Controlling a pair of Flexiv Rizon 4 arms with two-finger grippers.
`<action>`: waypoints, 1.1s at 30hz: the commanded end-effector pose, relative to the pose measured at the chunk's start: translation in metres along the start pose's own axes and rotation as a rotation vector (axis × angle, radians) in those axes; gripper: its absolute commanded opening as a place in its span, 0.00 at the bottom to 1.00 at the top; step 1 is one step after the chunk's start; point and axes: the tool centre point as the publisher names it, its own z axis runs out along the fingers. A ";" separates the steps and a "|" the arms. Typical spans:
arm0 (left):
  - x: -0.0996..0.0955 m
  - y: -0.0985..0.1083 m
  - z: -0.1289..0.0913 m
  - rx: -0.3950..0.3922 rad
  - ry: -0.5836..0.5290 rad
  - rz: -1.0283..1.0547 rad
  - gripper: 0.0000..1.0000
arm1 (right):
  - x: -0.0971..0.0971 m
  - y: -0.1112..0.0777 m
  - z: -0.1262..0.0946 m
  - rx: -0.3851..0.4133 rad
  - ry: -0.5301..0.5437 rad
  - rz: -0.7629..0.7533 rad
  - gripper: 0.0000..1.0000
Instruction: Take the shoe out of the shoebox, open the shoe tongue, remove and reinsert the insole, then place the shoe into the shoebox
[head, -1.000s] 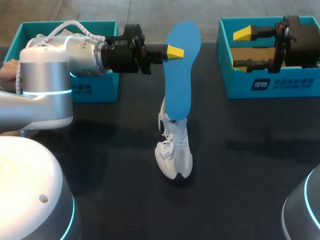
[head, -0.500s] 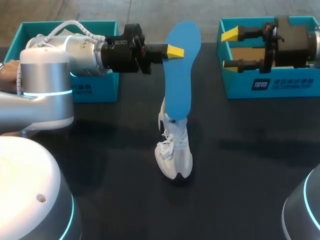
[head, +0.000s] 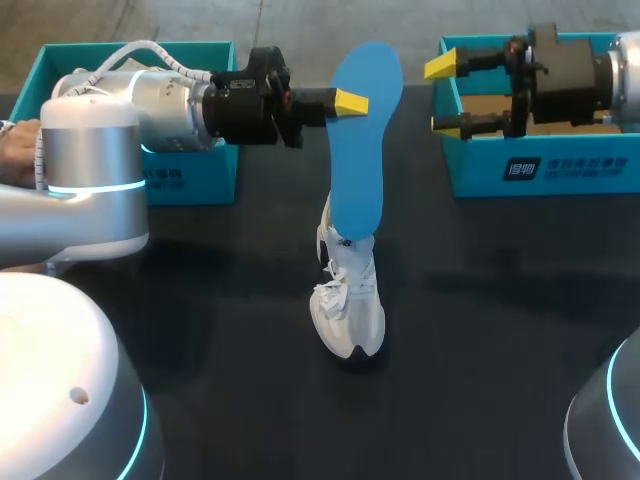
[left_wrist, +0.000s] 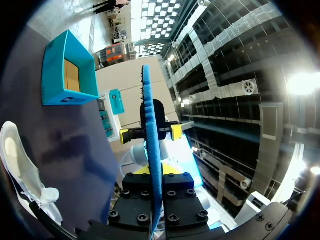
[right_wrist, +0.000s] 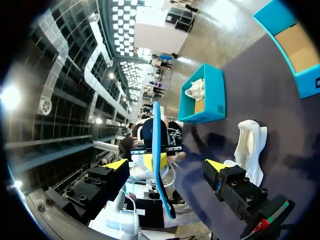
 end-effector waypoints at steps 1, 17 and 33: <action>0.000 0.002 -0.001 0.003 -0.002 0.000 0.00 | -0.001 0.012 0.012 0.012 0.009 -0.008 0.89; 0.000 0.002 -0.001 0.003 -0.002 0.000 0.00 | 0.020 0.003 0.003 -0.044 -0.122 0.000 1.00; 0.000 0.002 -0.001 0.003 -0.002 0.000 0.00 | 0.046 -0.002 0.005 -0.049 -0.449 0.060 1.00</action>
